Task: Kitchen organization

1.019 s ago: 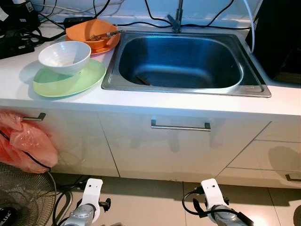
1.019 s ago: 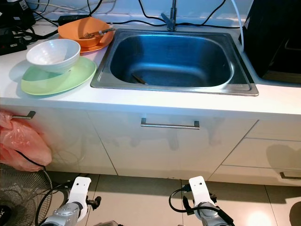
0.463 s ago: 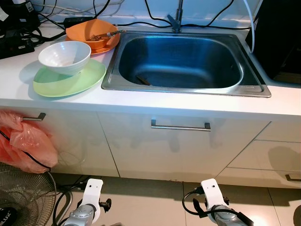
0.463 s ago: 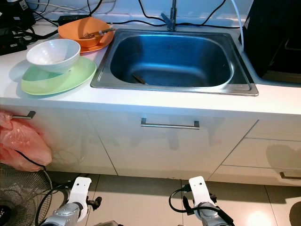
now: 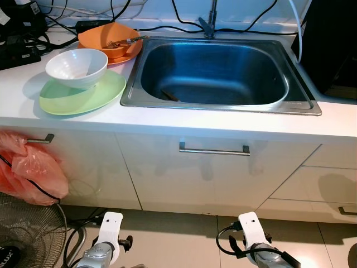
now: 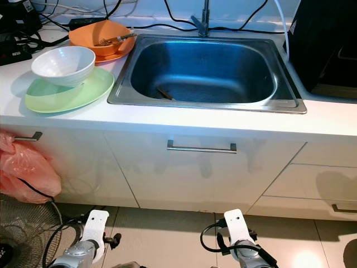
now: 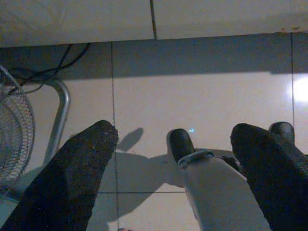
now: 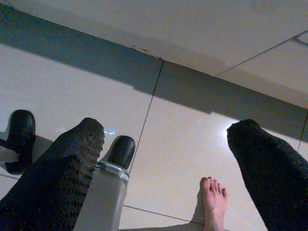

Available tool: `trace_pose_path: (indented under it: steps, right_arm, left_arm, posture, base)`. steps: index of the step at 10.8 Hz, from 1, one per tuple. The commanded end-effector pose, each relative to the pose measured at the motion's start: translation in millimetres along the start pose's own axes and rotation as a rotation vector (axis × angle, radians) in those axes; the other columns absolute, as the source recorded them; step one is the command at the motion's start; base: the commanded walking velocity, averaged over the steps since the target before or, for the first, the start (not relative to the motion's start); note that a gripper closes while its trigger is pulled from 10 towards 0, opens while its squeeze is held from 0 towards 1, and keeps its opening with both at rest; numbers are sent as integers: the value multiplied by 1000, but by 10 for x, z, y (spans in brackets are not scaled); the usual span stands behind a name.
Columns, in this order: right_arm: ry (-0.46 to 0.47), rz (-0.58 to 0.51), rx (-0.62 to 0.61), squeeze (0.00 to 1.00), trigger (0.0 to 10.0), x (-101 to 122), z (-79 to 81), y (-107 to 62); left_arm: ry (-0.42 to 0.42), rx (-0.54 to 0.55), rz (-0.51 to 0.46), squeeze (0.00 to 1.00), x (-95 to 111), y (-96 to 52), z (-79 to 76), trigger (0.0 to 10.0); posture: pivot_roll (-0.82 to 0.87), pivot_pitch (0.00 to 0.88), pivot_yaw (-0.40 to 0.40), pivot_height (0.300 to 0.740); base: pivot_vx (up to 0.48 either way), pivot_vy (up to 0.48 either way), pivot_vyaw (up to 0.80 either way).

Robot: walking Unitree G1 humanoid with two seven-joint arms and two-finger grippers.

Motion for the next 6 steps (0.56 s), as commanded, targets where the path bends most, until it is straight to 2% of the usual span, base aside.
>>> trace_pose_path:
  steps: [1,6]
  right_arm:
    - [-15,19,-2,0,10000,-43,-18,-7]
    - [-20,20,-2,0,10000,-47,-17,-8]
  left_arm:
    - [-3,-3,5,0,-11,-2,8,10000]
    - [2,-4,3,0,-11,-3,10,10000]
  posture:
    - [98,55,5,740]
    - [99,54,3,740]
  base:
    - [0,0,0]
    - [0,0,0]
Point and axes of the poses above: a point about 5 cm out from each wrist's last joint towards the gripper, its own y axis pointing out of the wrist towards the gripper, its own x axis along the axis of the wrist's last joint, z = x × y, the point moved 1 cm from there along y, pointing out of the wrist towards the gripper, and after that the axes turned 11 degrees about y, right-handed, at the moved point
